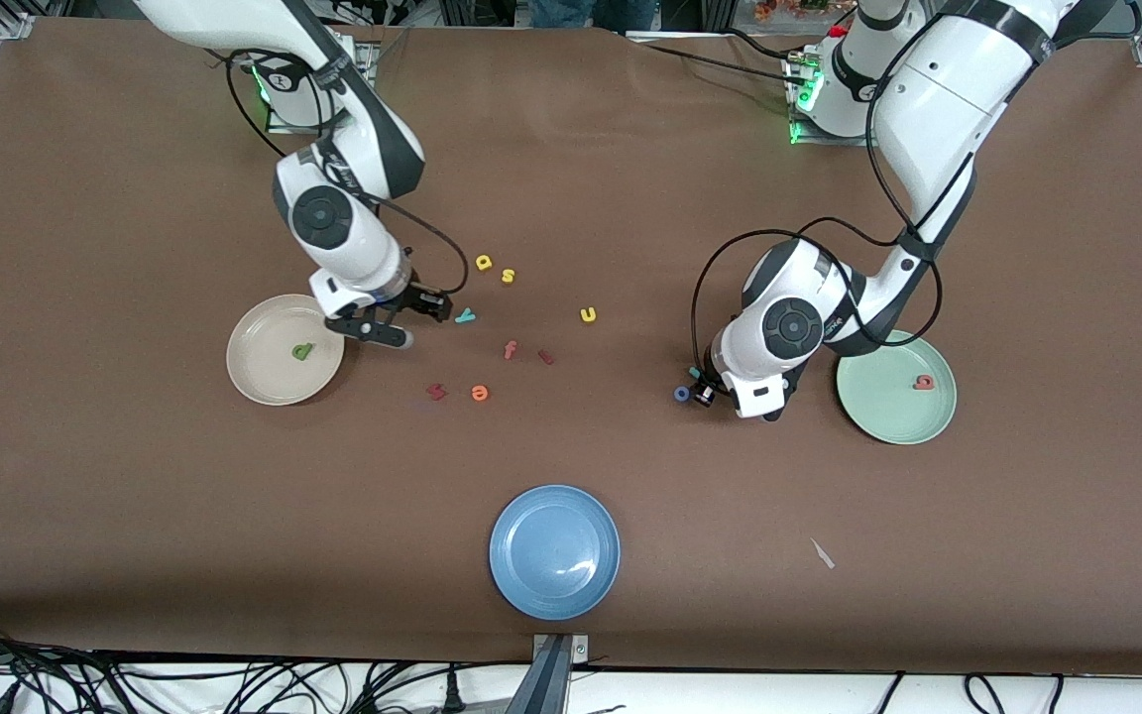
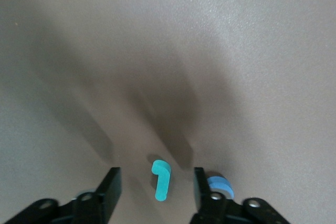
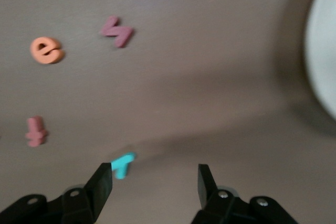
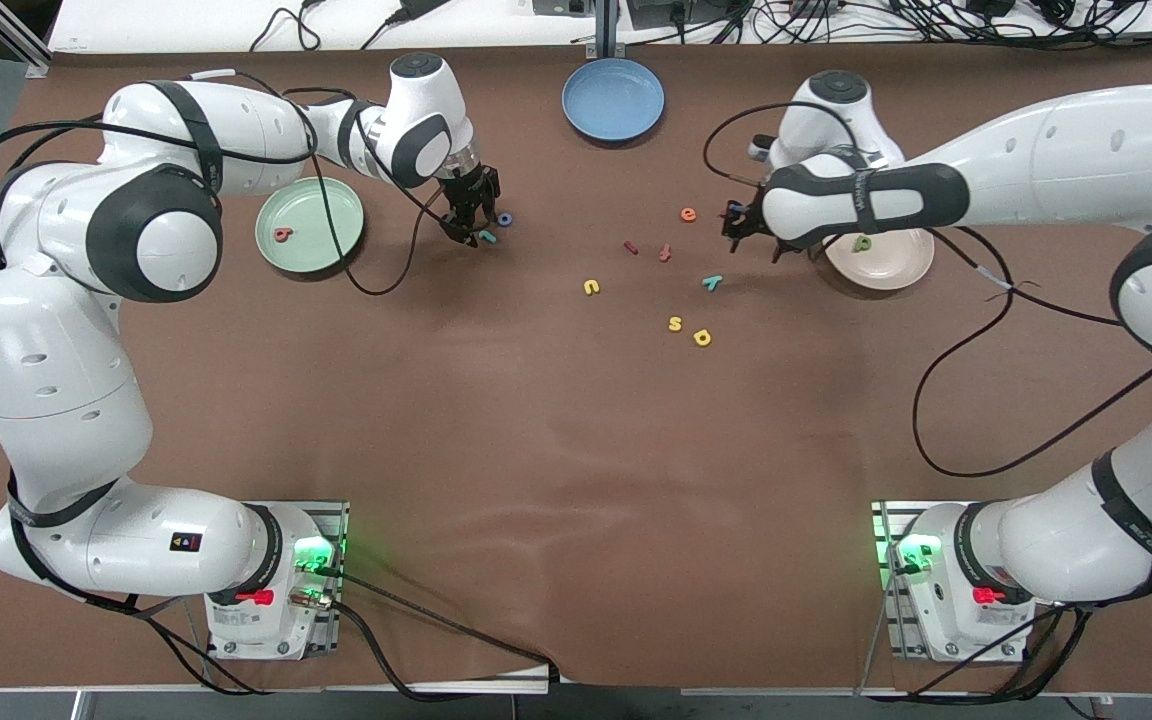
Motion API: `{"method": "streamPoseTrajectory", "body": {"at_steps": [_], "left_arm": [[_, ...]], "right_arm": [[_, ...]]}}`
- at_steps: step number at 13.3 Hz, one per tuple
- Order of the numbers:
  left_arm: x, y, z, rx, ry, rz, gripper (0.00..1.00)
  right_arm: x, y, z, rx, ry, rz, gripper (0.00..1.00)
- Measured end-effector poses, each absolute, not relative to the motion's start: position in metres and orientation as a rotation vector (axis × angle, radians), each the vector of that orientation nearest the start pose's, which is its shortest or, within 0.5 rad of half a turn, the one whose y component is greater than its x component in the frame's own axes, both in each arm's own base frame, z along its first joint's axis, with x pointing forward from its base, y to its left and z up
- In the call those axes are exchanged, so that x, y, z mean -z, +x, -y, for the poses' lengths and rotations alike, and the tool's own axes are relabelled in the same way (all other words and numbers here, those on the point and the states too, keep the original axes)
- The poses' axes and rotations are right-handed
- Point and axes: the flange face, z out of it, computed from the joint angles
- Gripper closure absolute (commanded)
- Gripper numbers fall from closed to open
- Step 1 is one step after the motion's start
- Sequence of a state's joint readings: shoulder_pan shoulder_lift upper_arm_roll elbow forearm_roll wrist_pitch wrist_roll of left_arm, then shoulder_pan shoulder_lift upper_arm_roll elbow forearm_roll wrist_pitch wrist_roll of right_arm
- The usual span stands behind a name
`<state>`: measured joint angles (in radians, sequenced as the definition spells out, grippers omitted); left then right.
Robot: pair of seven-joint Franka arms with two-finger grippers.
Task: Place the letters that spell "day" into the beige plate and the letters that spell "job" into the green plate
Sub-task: 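Grasp the cyan 1 with the left gripper while the right gripper grasps cyan letter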
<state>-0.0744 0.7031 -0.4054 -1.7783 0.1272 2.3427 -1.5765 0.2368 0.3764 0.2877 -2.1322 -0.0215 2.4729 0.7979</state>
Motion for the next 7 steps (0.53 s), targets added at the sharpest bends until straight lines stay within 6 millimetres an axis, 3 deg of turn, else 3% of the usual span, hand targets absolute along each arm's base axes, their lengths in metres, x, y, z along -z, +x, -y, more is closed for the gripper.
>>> {"method": "streamPoseTrajectory", "body": {"at_steps": [4, 7], "left_arm": [[-0.175, 0.579, 0.289, -0.306, -2.696, 1.616, 0.49], [-0.172, 0.579, 0.29, -0.281, -2.703, 1.609, 0.76]], "right_arm": [[-0.203, 0.489, -0.309, -0.11, -3.014, -0.48, 0.25], [-0.188, 0.481, -0.321, -0.108, -3.0, -0.484, 0.25]]}}
